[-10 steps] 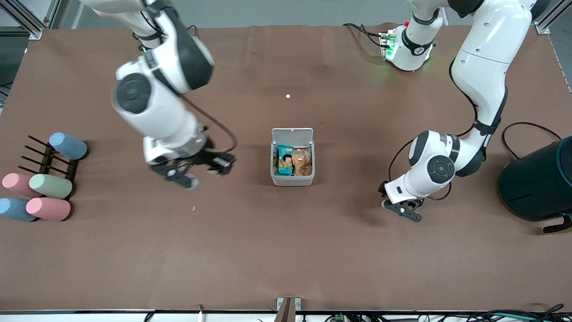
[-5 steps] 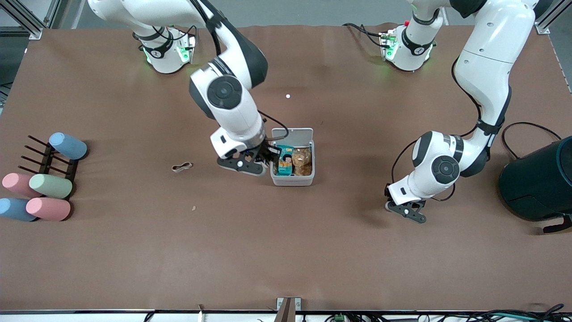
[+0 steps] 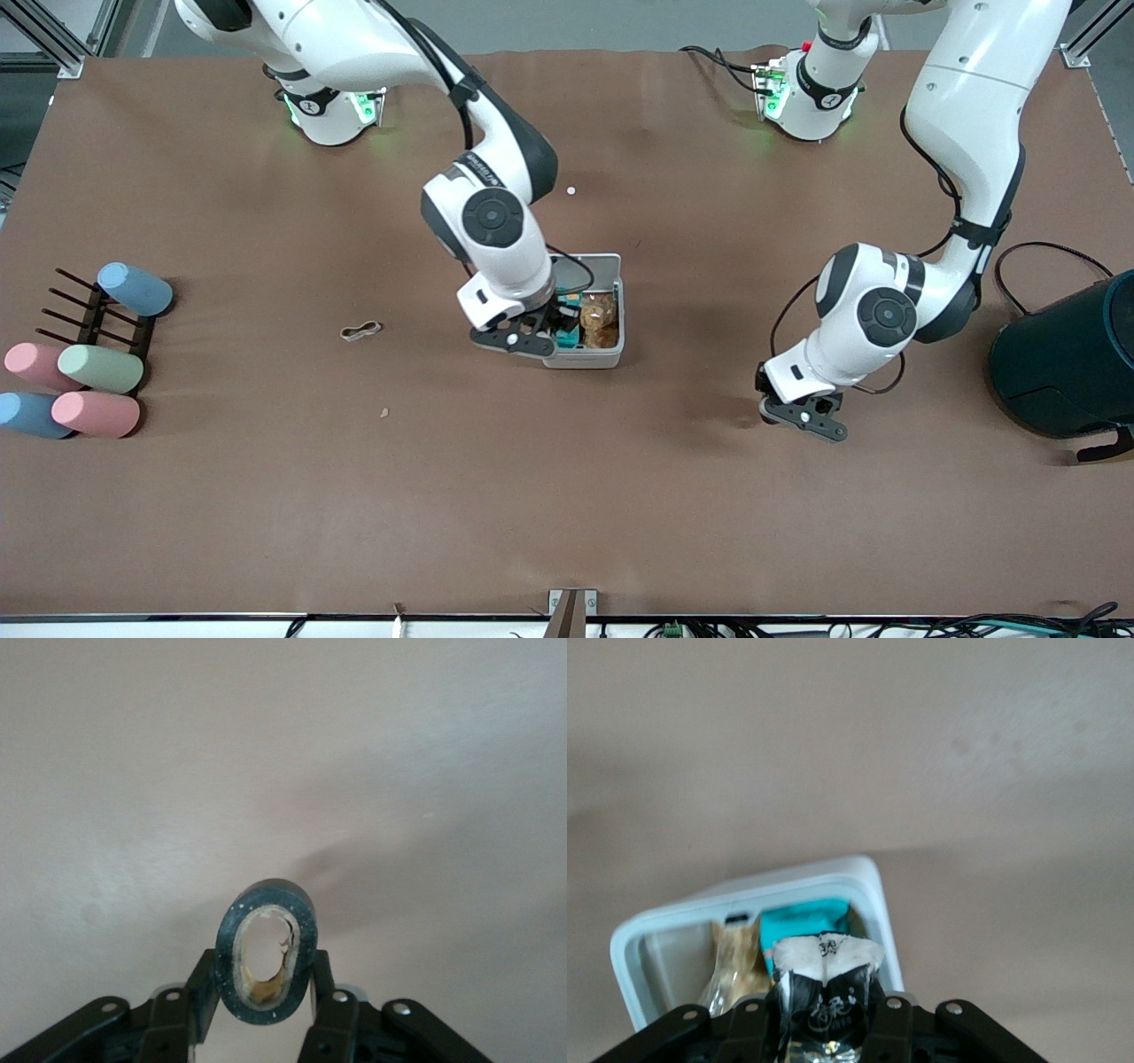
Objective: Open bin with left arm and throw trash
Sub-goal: 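Drop the packet in the bin with the right gripper while the left lifts the ring, then carry the ring over the bin with the left gripper while the right reaches the keyring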
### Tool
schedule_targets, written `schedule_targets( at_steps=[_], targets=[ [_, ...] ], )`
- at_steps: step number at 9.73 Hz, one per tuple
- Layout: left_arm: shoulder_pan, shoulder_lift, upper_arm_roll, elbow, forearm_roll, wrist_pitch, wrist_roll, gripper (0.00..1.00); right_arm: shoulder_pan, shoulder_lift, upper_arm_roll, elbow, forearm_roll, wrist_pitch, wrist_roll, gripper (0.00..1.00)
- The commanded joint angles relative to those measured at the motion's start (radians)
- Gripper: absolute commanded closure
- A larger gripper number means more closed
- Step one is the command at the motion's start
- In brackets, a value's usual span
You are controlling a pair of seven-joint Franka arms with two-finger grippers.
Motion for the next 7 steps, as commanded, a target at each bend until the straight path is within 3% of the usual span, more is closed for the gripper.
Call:
schedule_targets(
  at_steps=[1, 2, 3, 4, 5, 7],
  targets=[
    [-0.001, -0.048, -0.073, -0.014, 0.011, -0.063, -0.151, 1.00, 0.021, 0.020, -0.008, 0.018, -0.004, -0.005, 0.003, 0.95],
    [-0.004, -0.051, -0.119, -0.002, 0.015, -0.082, -0.240, 1.00, 0.030, 0.026, -0.008, 0.017, -0.001, -0.005, -0.004, 0.88],
    [-0.013, -0.051, -0.148, 0.012, 0.020, -0.091, -0.317, 1.00, 0.041, 0.032, -0.008, 0.017, -0.004, -0.005, 0.002, 0.65],
    [-0.047, -0.050, -0.153, 0.027, 0.020, -0.091, -0.377, 1.00, 0.041, 0.030, -0.008, 0.017, 0.002, -0.005, 0.005, 0.27],
    [-0.081, -0.050, -0.153, 0.044, 0.020, -0.099, -0.417, 1.00, 0.041, 0.030, -0.008, 0.017, -0.002, -0.005, 0.005, 0.05],
    [-0.139, -0.050, -0.153, 0.093, 0.020, -0.171, -0.500, 1.00, 0.041, 0.024, -0.008, 0.020, -0.004, -0.005, 0.003, 0.03]
  ],
)
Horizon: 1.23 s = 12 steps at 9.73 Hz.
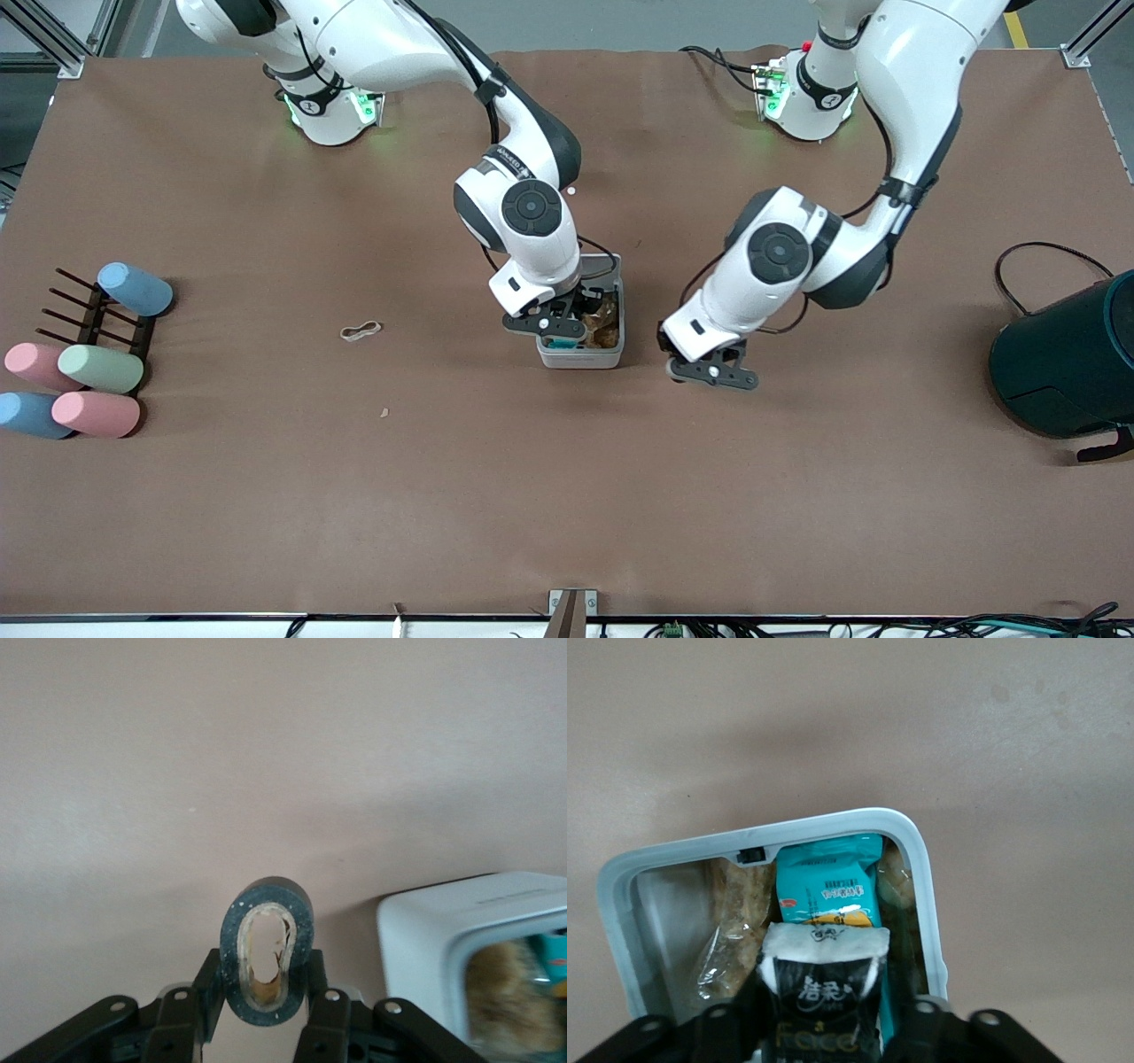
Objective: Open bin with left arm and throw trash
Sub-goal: 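Carry the ring over the bin with the left gripper while the right reaches the keyring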
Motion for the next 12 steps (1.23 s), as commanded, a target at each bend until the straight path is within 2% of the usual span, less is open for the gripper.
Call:
schedule_targets(
  at_steps=[1, 3, 4, 6, 8, 10, 12],
  targets=[
    [-0.053, -0.010, 0.002, 0.047, 0.020, -0.085, -0.089, 1.00, 0.007, -0.004, -0.006, 0.016, -0.005, -0.006, 0.001, 0.03],
    [-0.085, -0.012, 0.001, 0.050, 0.020, -0.102, -0.155, 1.00, 0.000, -0.016, -0.006, 0.016, -0.001, -0.014, -0.003, 0.03],
    [-0.108, -0.012, 0.001, 0.050, 0.020, -0.102, -0.184, 1.00, -0.014, -0.061, -0.006, 0.010, 0.001, -0.029, -0.008, 0.04],
    [-0.131, -0.012, 0.001, 0.050, 0.021, -0.102, -0.215, 1.00, -0.078, -0.142, -0.006, 0.002, 0.005, -0.147, -0.018, 0.11],
    [-0.146, -0.012, -0.001, 0.050, 0.021, -0.102, -0.250, 1.00, -0.190, -0.234, -0.003, -0.047, 0.019, -0.248, -0.133, 0.13],
    [-0.192, -0.010, -0.001, 0.050, 0.020, -0.103, -0.343, 1.00, -0.328, -0.311, -0.005, -0.169, 0.021, -0.238, -0.294, 0.13],
    [-0.215, -0.009, -0.001, 0.047, 0.020, -0.137, -0.386, 1.00, -0.507, -0.351, -0.003, -0.269, 0.024, -0.241, -0.575, 0.11]
  ],
)
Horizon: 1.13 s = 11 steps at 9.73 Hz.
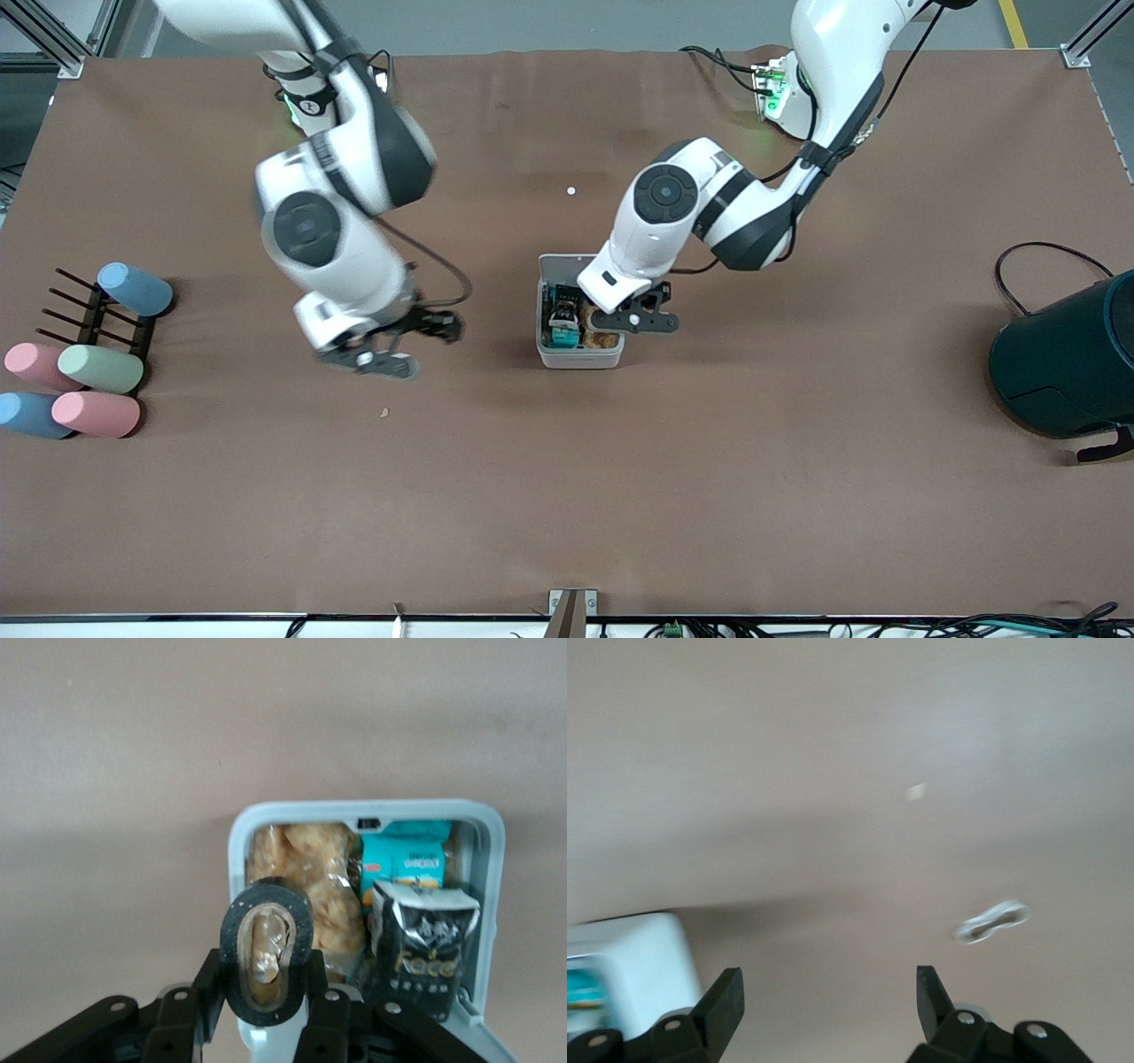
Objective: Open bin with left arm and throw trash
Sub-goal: 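Carry the ring over the bin with the left gripper while the right reaches the keyring, then release the ring into the bin with the left gripper while the right grasps the keyring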
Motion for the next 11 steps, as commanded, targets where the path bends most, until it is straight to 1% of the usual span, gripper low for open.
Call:
schedule_targets(
  at_steps=[1, 2, 3, 4, 5, 6, 7, 9, 10, 11],
  targets=[
    [-0.011, -0.009, 0.000, -0.004, 0.019, -0.036, -0.040, 0.98, -0.166, -0.071, 0.024, -0.160, 0.023, 0.023, -0.201, 0.10],
    [-0.012, -0.003, 0.000, -0.008, 0.019, -0.055, -0.041, 0.96, -0.191, -0.066, 0.021, -0.200, 0.023, 0.059, -0.261, 0.10],
    [-0.015, 0.000, -0.001, -0.006, 0.019, -0.069, -0.060, 0.90, -0.224, -0.069, 0.021, -0.272, 0.023, 0.134, -0.362, 0.10],
    [-0.017, 0.003, -0.001, -0.009, 0.019, -0.072, -0.069, 0.77, -0.235, -0.074, 0.021, -0.355, 0.023, 0.212, -0.424, 0.08],
    [-0.018, 0.011, -0.001, -0.009, 0.019, -0.075, -0.072, 0.25, -0.234, -0.086, 0.021, -0.454, 0.023, 0.322, -0.426, 0.04],
    [-0.028, 0.019, -0.001, -0.003, 0.018, -0.075, -0.075, 0.00, -0.237, -0.108, 0.022, -0.556, 0.038, 0.442, -0.409, 0.01],
    [-0.037, 0.020, -0.001, -0.003, 0.019, -0.075, -0.090, 0.00, -0.232, -0.124, 0.019, -0.626, 0.122, 0.496, -0.336, 0.01],
    [-0.032, 0.014, 0.000, -0.003, 0.021, -0.080, -0.090, 0.00, -0.226, -0.122, 0.019, -0.641, 0.135, 0.498, -0.046, 0.01],
    [-0.028, 0.011, 0.002, 0.011, 0.023, -0.113, -0.083, 0.00, -0.205, -0.120, 0.019, -0.643, 0.135, 0.495, 0.090, 0.01],
    [-0.015, 0.000, 0.008, 0.052, 0.023, -0.170, -0.063, 0.00, -0.194, -0.118, 0.019, -0.652, 0.135, 0.494, 0.211, 0.01]
  ],
)
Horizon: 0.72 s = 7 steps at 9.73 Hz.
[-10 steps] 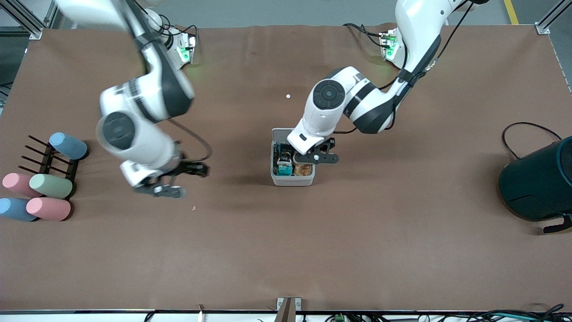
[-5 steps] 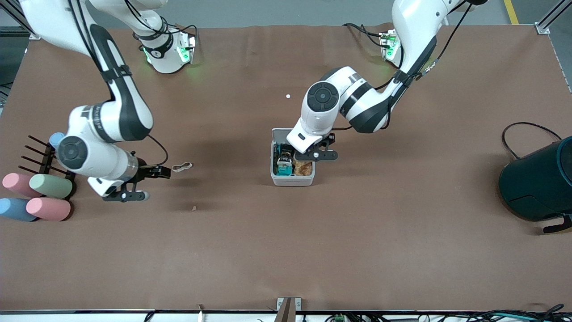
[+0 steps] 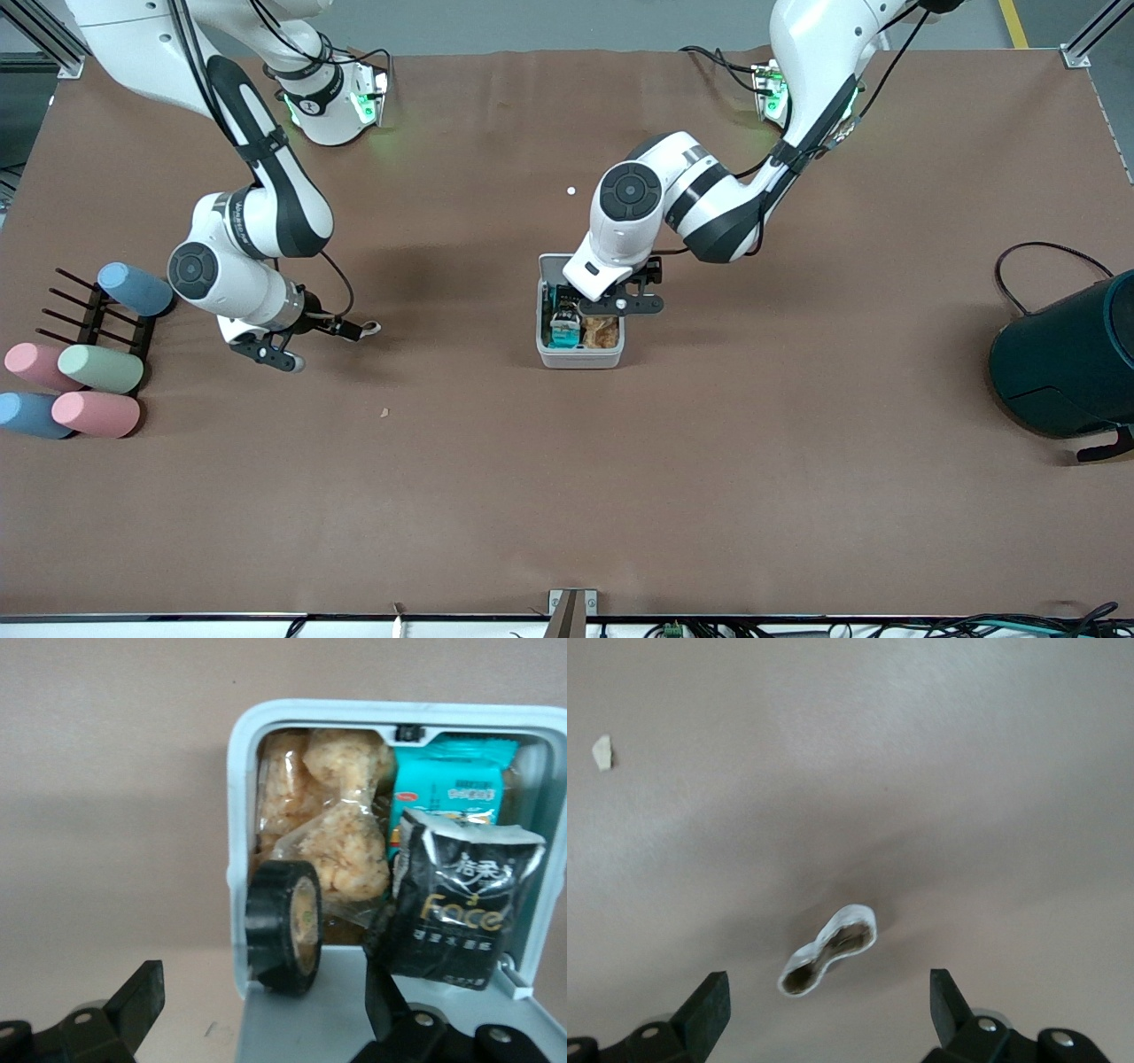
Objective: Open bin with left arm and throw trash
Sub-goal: 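Release the ring into the bin with the left gripper while the right grasps the keyring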
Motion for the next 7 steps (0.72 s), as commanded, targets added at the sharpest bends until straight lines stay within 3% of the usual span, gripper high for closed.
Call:
schedule_targets(
  at_steps=[1, 4, 7],
  targets=[
    [0.060, -0.028, 0.004, 0.104, 0.020, -0.143, 0.045, 0.00, 0.043, -0.041, 0.002, -0.068, 0.023, 0.017, 0.272, 0.01],
    [0.246, -0.045, -0.008, 0.236, 0.017, -0.238, 0.091, 0.00, 0.056, 0.009, -0.003, -0.070, 0.022, 0.105, 0.529, 0.04],
    [0.408, -0.119, -0.013, 0.242, 0.003, -0.277, 0.313, 0.00, 0.057, 0.066, -0.036, -0.067, 0.022, 0.149, 0.594, 0.11]
  ],
)
